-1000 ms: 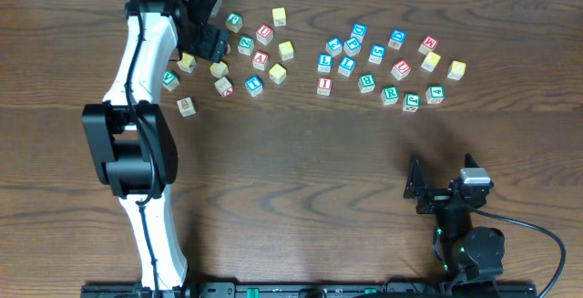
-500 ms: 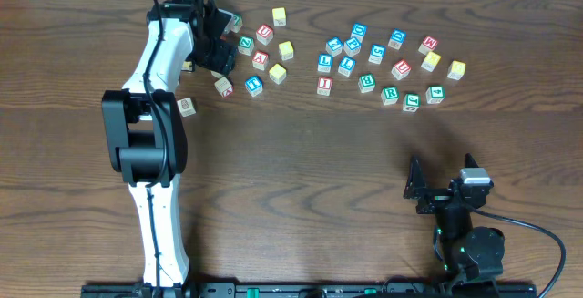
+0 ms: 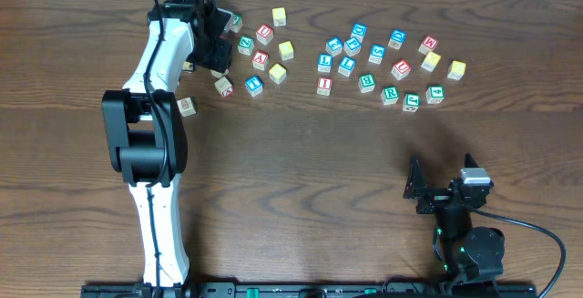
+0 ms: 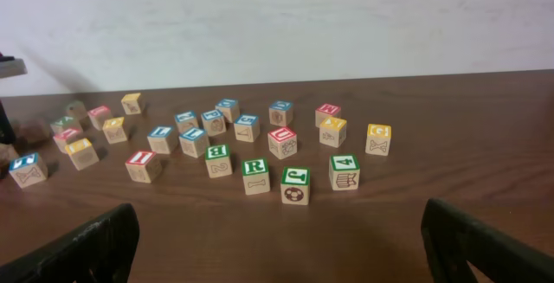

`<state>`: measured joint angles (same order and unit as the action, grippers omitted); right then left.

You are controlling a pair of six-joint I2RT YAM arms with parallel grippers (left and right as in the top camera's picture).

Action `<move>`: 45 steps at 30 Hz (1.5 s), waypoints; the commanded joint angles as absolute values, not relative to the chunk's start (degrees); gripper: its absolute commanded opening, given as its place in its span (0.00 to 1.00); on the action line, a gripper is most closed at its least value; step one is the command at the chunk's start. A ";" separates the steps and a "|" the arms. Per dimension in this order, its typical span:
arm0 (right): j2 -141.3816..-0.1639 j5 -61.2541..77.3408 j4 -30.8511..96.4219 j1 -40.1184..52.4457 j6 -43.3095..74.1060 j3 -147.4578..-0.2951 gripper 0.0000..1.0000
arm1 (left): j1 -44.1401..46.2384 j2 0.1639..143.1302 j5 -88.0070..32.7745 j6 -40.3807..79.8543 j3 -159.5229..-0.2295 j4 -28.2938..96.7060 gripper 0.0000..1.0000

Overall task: Spell out CORL
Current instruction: 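Lower the left gripper over the yellow C block and close on it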

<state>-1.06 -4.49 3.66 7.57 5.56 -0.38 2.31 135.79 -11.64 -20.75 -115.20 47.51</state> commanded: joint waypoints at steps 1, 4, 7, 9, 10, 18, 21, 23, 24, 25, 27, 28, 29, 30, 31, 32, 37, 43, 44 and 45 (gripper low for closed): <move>-1.02 -4.36 3.90 7.27 5.06 -0.32 0.99 | 2.13 136.97 -10.92 -19.62 -114.30 47.42 0.56; -1.02 -4.36 3.90 7.27 5.06 -0.32 0.99 | 2.13 136.97 -10.92 -19.62 -113.78 47.42 0.55; -1.02 -4.34 3.90 7.27 5.06 -0.32 0.99 | 2.13 136.97 -10.94 -19.18 -113.75 47.42 0.54; -1.02 -4.36 3.90 7.27 5.06 -0.32 0.99 | 2.13 136.97 -10.94 -19.18 -113.75 47.42 0.54; -1.02 -4.36 3.90 7.27 5.06 -0.32 0.99 | 2.13 136.97 -10.94 -19.18 -113.67 47.42 0.54; -1.02 -4.36 3.90 7.27 5.06 -0.32 0.99 | 2.48 136.99 -10.94 -19.20 -112.18 47.16 0.50; -1.02 -4.36 3.90 7.27 5.06 -0.32 0.99 | 2.72 136.99 -10.94 -19.20 -111.46 46.46 0.50; -1.02 -4.36 3.90 7.27 5.06 -0.32 0.99 | 2.87 136.99 -10.94 -19.18 -111.07 46.04 0.49; -1.02 -4.36 3.90 7.27 5.06 -0.32 0.99 | 2.87 136.99 -10.92 -18.92 -111.07 45.95 0.46; -1.02 -4.36 3.90 7.27 5.06 -0.32 0.99 | 2.87 136.99 -10.92 -18.33 -111.07 45.87 0.46; -1.02 -4.36 3.88 7.27 5.06 -0.32 0.99 | 2.87 136.99 -10.90 -16.80 -111.07 45.65 0.45; -1.02 -4.36 3.90 7.27 5.06 -0.32 0.99 | 2.87 136.99 -10.90 -15.94 -111.07 45.56 0.42; -1.02 -4.36 3.90 7.27 5.06 -0.32 0.99 | 2.87 136.99 -10.90 -15.18 -111.07 45.54 0.40; -1.02 -4.36 3.90 7.27 5.06 -0.32 0.99 | 2.87 136.99 -10.90 -14.33 -111.07 45.54 0.36; -1.02 -4.36 3.90 7.27 5.06 -0.32 0.99 | 2.87 136.99 -10.90 -13.04 -111.07 45.52 0.34; -1.02 -4.36 3.90 7.27 5.06 -0.32 0.99 | 2.87 136.99 -10.90 -11.90 -111.07 45.47 0.32; -1.02 -4.36 3.90 7.27 5.06 -0.32 0.99 | 2.87 136.99 -10.87 -5.26 -111.07 44.88 0.22; -1.02 -4.36 3.90 7.27 5.06 -0.32 0.99 | 2.87 136.97 -10.87 1.02 -111.07 44.23 0.20; -1.02 -4.36 3.90 7.27 5.06 -0.32 0.99 | 2.87 136.94 -10.87 1.04 -111.11 44.23 0.19; -1.02 -4.36 3.90 7.27 5.06 -0.32 0.99 | 2.87 136.86 -10.87 1.04 -111.13 44.25 0.19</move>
